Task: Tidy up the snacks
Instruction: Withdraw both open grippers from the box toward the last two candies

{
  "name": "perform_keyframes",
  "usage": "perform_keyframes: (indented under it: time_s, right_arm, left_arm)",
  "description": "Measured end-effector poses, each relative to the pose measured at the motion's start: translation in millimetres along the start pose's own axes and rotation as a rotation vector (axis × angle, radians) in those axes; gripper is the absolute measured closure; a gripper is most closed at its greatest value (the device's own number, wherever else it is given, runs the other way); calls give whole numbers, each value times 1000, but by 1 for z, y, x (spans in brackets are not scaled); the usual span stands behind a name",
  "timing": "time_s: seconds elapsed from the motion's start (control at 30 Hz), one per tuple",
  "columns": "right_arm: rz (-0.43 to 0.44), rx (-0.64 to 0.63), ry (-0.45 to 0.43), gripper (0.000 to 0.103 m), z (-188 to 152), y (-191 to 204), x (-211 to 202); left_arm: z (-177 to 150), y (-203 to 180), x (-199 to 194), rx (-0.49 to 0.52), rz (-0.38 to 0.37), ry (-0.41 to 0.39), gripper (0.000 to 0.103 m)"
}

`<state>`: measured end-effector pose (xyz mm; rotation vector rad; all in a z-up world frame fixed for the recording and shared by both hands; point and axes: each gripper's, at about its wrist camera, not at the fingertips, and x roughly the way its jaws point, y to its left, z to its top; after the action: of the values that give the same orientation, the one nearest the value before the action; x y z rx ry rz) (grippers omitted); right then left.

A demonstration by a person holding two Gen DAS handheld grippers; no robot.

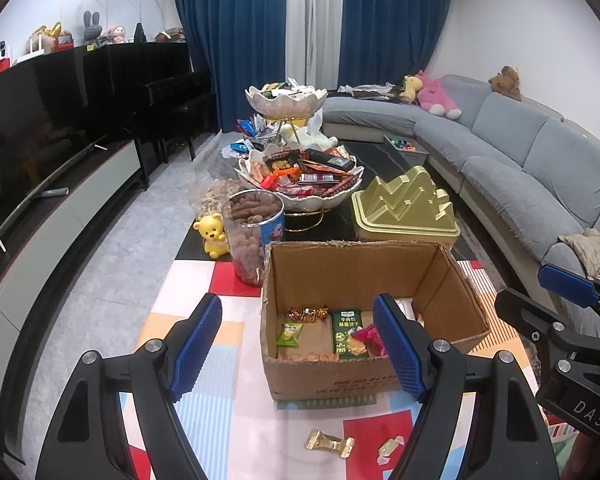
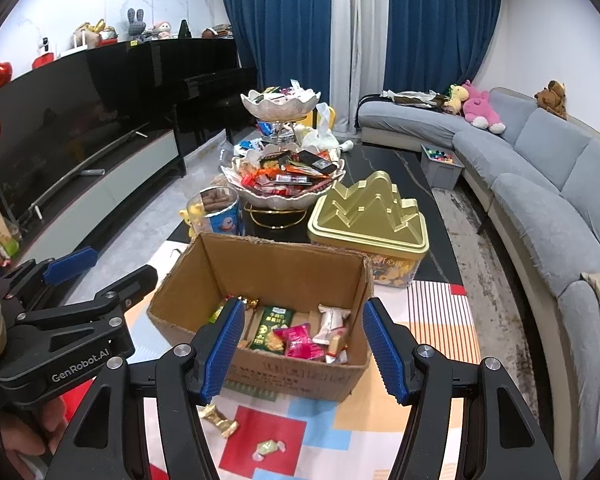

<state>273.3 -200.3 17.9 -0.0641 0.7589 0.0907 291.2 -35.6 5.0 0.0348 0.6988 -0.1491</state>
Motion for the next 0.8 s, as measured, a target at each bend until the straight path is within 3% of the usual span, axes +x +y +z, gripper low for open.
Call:
perform_keyframes:
  time_s: [0.8]
  right_arm:
    - [12, -35, -7, 41, -40, 13, -22]
  left_arm:
    - [-44, -1, -25, 36, -12, 6, 25]
